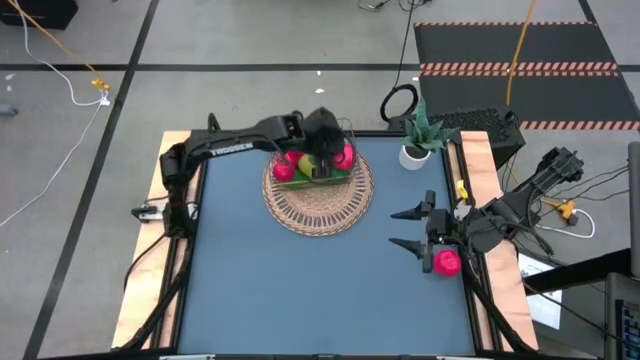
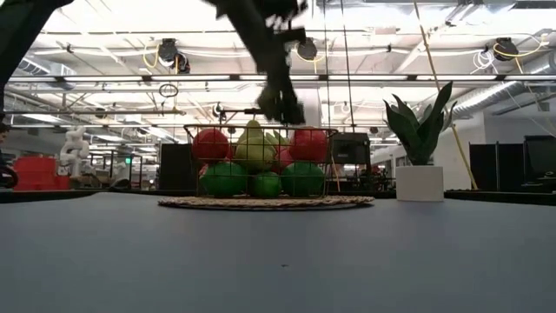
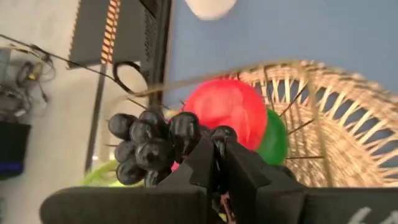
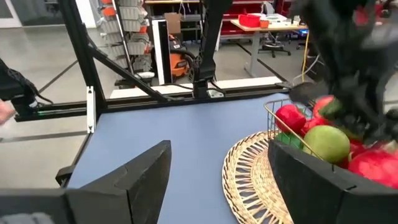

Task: Build produce basket
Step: Put the black grapes into the gold wire basket, then put the red apple into the gold wire basket

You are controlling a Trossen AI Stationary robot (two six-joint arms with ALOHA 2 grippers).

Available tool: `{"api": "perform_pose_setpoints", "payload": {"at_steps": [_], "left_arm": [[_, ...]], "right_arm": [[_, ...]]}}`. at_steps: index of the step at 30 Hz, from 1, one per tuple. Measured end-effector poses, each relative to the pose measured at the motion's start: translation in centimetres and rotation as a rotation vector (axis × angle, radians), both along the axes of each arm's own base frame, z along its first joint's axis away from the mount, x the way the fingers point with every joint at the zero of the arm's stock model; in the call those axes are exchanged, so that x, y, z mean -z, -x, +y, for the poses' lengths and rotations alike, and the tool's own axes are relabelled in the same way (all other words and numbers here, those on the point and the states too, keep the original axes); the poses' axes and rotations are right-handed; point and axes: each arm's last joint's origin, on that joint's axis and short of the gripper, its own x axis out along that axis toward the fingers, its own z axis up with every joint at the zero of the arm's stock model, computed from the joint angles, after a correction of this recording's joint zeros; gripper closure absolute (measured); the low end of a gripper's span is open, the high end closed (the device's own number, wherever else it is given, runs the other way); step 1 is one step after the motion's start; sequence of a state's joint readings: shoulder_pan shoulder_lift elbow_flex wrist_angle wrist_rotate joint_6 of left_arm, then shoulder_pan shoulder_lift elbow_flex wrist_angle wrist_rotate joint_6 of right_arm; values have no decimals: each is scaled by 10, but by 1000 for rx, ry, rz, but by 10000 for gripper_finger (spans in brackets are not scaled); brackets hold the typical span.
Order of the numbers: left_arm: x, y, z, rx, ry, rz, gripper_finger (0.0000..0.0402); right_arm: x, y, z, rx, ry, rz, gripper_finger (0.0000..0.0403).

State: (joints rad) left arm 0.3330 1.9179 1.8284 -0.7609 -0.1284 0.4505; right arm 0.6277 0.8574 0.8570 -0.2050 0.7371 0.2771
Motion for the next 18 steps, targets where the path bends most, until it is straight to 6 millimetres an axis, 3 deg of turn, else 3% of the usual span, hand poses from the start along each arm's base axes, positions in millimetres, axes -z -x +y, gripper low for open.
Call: {"api": "perform_pose_setpoints", "payload": {"at_steps": [4,8,13,18], "left_arm": [[40,4,13,-46,24,28,349],[56,7,12,-51,30,50,291],[46,0,2,-29,23,12,213],[12,-17,-25,49,-17,-123,167]], "right_arm": [[3,1,-1,8,-16,22,138],[6,2,-1,14,-14,51,138],[5,1,-1,15,-13,45,138],[3,4,-3,20,-49,27,138]]}}
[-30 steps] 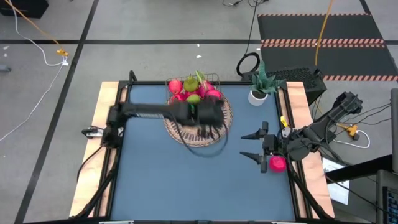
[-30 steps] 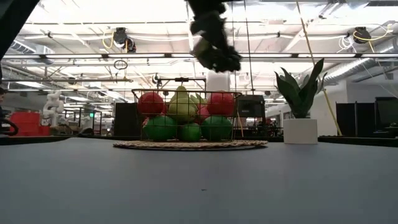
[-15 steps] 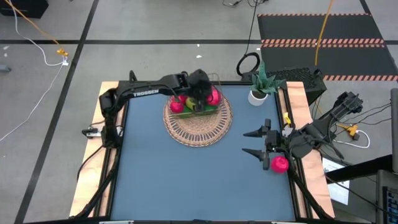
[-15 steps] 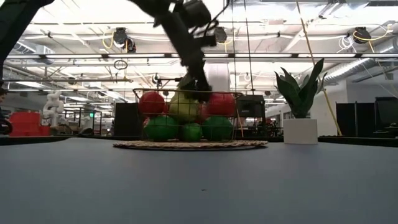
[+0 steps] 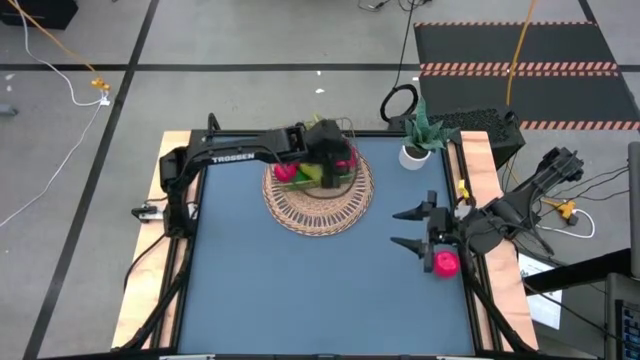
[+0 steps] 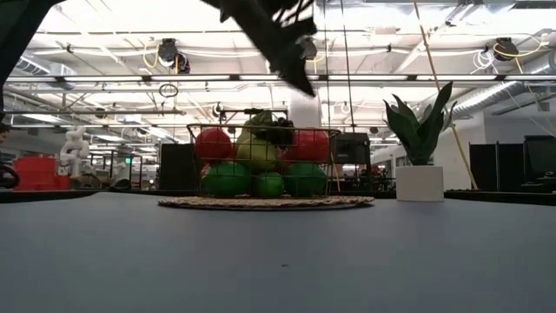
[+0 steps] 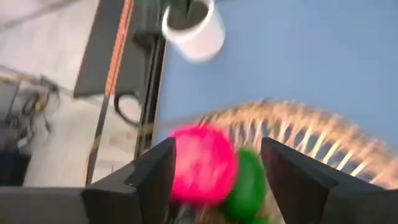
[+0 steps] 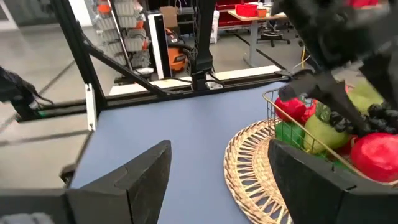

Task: Build produce basket
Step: Put the red apple into the gold wire basket

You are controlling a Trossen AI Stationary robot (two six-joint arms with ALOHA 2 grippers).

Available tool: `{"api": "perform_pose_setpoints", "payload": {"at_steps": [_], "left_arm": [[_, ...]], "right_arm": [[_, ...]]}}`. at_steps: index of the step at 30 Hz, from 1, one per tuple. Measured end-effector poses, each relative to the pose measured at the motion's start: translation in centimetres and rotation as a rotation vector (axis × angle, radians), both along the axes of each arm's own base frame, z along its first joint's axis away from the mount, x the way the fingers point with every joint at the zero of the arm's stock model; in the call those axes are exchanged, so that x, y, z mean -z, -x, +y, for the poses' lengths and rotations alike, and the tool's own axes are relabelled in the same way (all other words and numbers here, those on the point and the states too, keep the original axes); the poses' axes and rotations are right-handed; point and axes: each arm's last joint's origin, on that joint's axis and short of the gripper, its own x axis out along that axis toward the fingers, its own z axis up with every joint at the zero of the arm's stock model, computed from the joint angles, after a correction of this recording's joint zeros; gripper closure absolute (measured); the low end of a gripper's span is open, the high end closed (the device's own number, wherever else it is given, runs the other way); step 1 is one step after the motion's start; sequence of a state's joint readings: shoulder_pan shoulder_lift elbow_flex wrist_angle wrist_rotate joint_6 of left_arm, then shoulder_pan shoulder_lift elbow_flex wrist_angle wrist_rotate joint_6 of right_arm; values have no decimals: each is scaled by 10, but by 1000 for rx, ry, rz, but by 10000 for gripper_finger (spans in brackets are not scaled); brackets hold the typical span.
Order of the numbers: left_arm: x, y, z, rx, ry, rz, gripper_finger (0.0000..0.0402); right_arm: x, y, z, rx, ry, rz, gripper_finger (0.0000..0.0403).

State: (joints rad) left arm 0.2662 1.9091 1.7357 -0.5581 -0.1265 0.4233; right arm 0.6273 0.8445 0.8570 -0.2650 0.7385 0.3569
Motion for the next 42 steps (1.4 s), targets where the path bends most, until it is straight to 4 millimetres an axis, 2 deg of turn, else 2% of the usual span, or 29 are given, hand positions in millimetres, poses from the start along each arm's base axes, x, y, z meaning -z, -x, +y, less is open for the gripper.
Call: {"api": "perform_pose_setpoints", "payload": {"at_steps": [2,5,9,14,17,21,24,28,30,32,34,36,40,42], "left_arm": [[-11,-7,-14,37,5,-67,157],[-22,-21,-36,128,74,-258,145],[-14,-42,-69,214,127,-481,125],[20,-69,-109,317,115,-587,95],[52,-91,-128,348,162,-650,70],[99,-123,-151,417,238,-713,31],[113,-151,-167,444,275,-758,7],[141,-179,-189,465,300,-712,7],[156,-187,-197,476,303,-700,8],[161,-191,-203,477,302,-739,9],[164,-190,-203,409,318,-822,9],[172,-191,-198,316,359,-834,9],[189,-191,-194,259,409,-711,9],[196,-190,-197,251,411,-636,9]], "right_arm": [[-2,3,-2,1,-34,-14,138],[-8,10,-7,1,-65,-45,138],[-17,19,-14,2,-15,-93,138],[-21,27,-21,34,8,-118,138],[-20,27,-22,41,8,-108,138],[-10,23,-22,74,-4,-33,138],[-1,20,-22,101,-35,32,138],[14,21,-21,87,-113,160,138],[22,22,-20,57,-165,253,138],[29,24,-21,57,-207,336,138],[32,23,-23,88,-210,370,138],[38,22,-24,121,-179,425,138],[51,19,-26,162,-163,608,138],[58,21,-26,177,-187,753,138]]}}
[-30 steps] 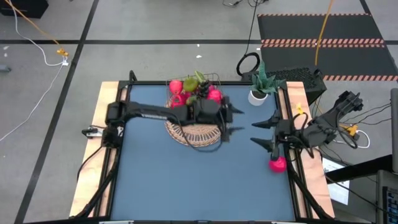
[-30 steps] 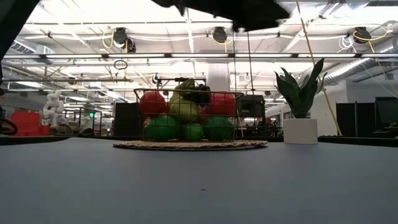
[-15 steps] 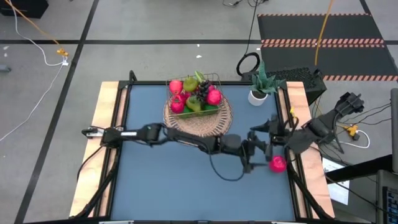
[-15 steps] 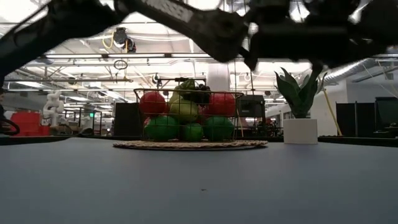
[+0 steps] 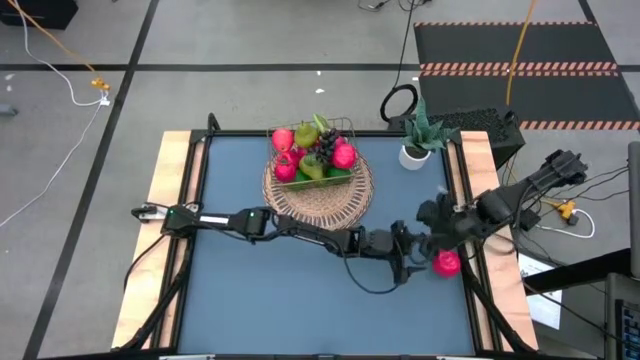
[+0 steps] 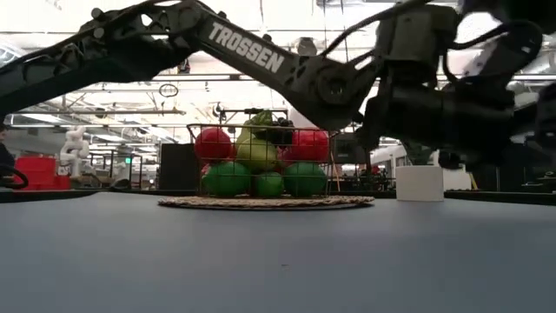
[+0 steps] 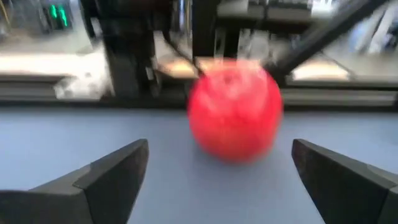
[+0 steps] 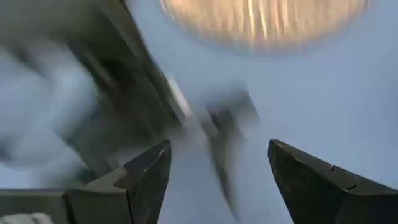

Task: Build produce basket
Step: Put the red apple into the gold wire basket

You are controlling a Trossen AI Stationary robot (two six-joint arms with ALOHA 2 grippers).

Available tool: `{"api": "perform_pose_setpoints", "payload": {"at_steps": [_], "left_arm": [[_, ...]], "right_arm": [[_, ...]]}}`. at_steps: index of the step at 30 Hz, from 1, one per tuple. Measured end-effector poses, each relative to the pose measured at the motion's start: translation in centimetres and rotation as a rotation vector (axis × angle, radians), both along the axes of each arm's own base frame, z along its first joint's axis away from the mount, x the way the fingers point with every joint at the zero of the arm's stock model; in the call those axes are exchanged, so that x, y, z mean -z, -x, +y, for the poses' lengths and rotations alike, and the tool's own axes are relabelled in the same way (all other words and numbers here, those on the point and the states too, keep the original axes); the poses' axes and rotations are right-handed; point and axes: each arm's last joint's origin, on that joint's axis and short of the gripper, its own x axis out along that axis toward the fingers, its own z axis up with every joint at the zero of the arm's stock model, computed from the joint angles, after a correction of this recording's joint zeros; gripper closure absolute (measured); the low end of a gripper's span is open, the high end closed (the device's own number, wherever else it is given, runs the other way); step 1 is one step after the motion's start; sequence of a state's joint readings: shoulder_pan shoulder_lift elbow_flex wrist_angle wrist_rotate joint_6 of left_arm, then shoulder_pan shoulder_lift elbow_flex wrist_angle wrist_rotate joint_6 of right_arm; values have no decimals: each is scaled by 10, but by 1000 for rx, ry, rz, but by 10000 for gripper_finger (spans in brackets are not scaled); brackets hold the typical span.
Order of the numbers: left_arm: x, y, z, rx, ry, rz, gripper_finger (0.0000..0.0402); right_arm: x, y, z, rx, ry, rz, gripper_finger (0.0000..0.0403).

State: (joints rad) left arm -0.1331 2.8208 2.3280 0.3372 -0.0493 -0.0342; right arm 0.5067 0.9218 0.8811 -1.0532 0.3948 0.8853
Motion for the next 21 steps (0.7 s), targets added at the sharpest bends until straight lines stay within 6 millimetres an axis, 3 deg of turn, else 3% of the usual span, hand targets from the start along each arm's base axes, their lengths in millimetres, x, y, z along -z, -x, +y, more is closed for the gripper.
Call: {"api": "perform_pose_setpoints", "payload": {"at_steps": [2,5,8,16,21], "left_arm": [[-1,2,-4,-10,37,77,9],[-24,7,-9,-91,152,135,9],[-42,9,-13,-89,154,133,9],[-62,18,-40,-11,17,112,9],[-57,19,-48,3,-15,133,9]], "right_arm": [[11,8,-1,29,-56,206,138],[21,17,-1,134,-104,453,138],[29,30,-3,213,-78,668,138],[39,25,4,165,-241,610,120],[56,25,8,132,-344,639,77]]}}
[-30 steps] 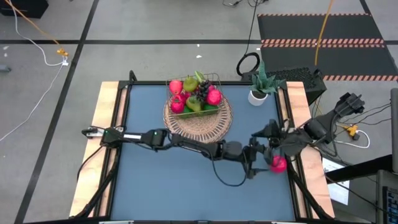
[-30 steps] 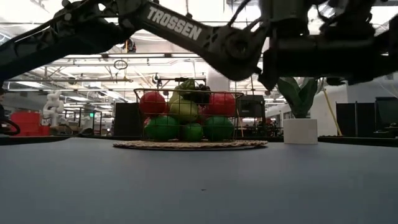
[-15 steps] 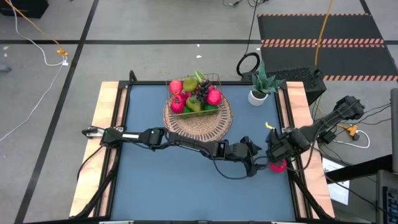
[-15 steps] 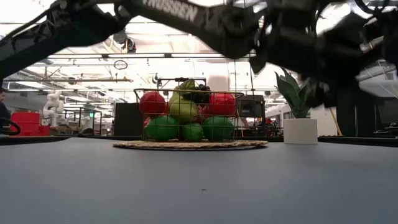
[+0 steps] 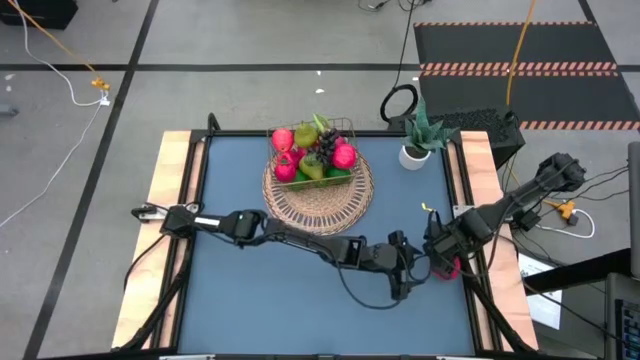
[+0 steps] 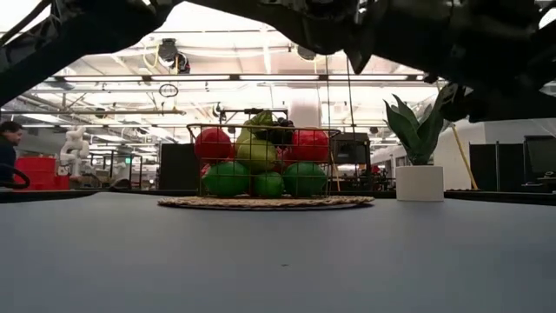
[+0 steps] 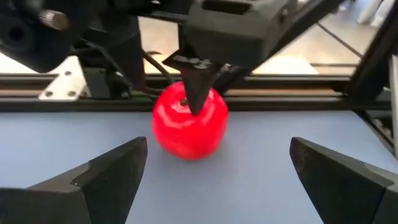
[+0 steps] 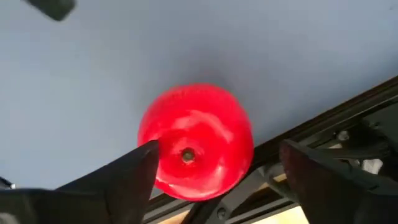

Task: Build produce basket
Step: Put the red apple into the gold wire basket

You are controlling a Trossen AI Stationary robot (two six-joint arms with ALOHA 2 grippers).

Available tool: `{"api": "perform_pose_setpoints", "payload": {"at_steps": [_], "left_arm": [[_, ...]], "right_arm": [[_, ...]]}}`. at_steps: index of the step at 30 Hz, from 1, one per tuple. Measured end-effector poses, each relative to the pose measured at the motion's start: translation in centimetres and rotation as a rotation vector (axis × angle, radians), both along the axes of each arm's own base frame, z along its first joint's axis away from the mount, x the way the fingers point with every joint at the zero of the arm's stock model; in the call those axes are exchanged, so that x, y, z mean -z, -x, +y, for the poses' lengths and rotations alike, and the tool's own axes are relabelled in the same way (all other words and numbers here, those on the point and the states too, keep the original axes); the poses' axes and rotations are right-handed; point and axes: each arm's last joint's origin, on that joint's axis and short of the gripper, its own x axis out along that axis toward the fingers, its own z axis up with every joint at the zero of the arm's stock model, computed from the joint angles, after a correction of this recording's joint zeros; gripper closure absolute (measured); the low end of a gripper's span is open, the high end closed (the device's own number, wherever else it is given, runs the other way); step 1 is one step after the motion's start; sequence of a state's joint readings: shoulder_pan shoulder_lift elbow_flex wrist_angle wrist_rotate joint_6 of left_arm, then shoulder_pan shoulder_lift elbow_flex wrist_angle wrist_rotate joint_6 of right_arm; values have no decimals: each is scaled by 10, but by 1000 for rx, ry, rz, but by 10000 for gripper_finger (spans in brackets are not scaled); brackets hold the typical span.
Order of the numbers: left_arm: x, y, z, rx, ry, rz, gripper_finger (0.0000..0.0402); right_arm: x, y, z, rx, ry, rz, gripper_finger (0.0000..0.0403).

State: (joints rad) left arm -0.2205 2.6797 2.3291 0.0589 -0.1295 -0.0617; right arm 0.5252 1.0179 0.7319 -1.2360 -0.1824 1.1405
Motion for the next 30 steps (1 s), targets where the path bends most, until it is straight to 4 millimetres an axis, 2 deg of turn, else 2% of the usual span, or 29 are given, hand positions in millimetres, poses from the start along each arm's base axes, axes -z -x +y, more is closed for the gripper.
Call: {"api": "perform_pose_setpoints", "payload": {"at_steps": [4,8,13,17,23,27,30], "left_arm": [[4,2,-4,4,-7,43,9],[8,3,-2,-2,-9,88,9],[11,4,-2,-5,-8,116,9],[10,4,-2,-4,-7,114,9],[10,4,-2,-6,-6,115,9],[10,4,-2,-4,-10,114,9],[10,4,-2,3,-31,112,9]], "right_arm": [[3,-3,2,18,12,-5,47],[5,-9,6,18,-36,-61,40],[9,-12,18,-7,-79,-71,40],[20,-7,21,-6,-50,2,42],[33,-3,27,-1,-110,83,55],[32,-5,29,-5,-148,52,59],[29,-8,26,15,-78,-15,59]]}}
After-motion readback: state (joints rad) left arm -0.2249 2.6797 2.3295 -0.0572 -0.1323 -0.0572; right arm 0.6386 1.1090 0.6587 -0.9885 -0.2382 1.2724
